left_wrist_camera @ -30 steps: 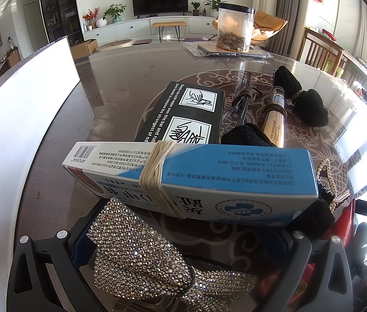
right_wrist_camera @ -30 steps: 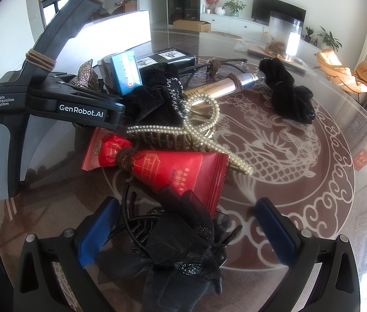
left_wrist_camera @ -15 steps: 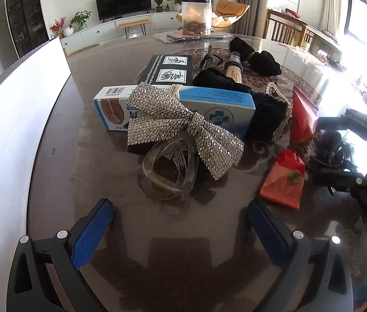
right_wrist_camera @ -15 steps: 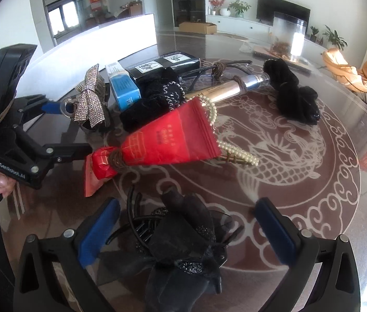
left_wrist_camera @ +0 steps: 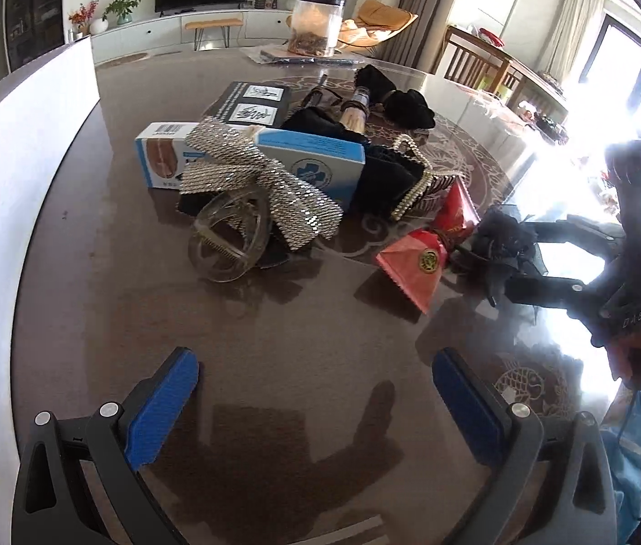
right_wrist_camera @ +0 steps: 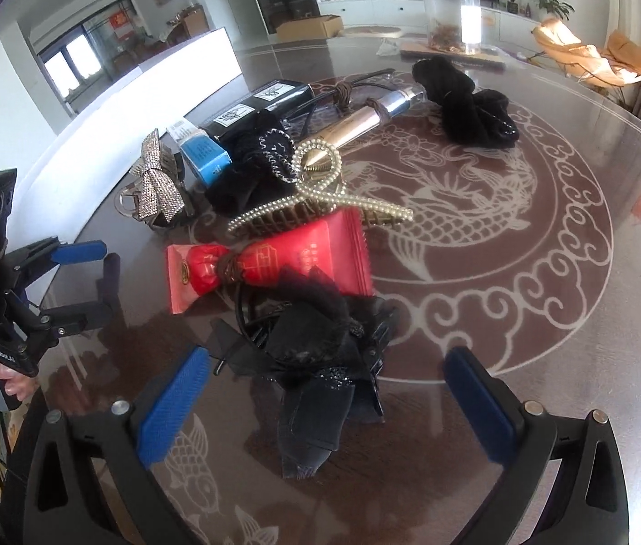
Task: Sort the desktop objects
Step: 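Move the left gripper toward the red candy-shaped package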
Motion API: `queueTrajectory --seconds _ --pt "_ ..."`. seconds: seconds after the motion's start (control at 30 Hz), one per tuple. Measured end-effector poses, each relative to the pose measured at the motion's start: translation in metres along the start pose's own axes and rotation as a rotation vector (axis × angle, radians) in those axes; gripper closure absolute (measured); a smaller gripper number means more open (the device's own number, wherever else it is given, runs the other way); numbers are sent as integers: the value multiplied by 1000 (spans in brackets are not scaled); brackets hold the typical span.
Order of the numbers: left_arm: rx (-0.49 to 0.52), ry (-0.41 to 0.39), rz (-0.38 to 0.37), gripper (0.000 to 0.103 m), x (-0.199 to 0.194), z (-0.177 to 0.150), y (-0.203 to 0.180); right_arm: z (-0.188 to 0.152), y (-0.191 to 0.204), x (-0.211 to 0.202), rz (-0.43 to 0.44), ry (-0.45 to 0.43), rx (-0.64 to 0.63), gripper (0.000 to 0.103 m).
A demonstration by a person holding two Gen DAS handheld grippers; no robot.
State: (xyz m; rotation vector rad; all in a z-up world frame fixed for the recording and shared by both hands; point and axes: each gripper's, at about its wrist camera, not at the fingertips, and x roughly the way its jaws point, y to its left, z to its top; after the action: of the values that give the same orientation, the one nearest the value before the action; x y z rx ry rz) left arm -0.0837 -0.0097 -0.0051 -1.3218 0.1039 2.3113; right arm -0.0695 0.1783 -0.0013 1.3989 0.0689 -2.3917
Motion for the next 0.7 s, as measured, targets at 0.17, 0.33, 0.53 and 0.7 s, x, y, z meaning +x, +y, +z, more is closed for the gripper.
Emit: queueTrajectory --seconds 0.17,0.33,0.53,0.7 --pt "177 22 29 0 22 21 -36 -4 9 -1 -73 -45 -76 45" --pt "209 18 -13 0 34 43 -48 -11 0 -5 -86 -59 -90 44" --pt "260 1 -59 0 43 58 -70 -54 -38 -39 -128 -81 -9 44" --pt "313 12 -77 19 58 48 -92 -80 -58 -55 -124 -141 49 40"
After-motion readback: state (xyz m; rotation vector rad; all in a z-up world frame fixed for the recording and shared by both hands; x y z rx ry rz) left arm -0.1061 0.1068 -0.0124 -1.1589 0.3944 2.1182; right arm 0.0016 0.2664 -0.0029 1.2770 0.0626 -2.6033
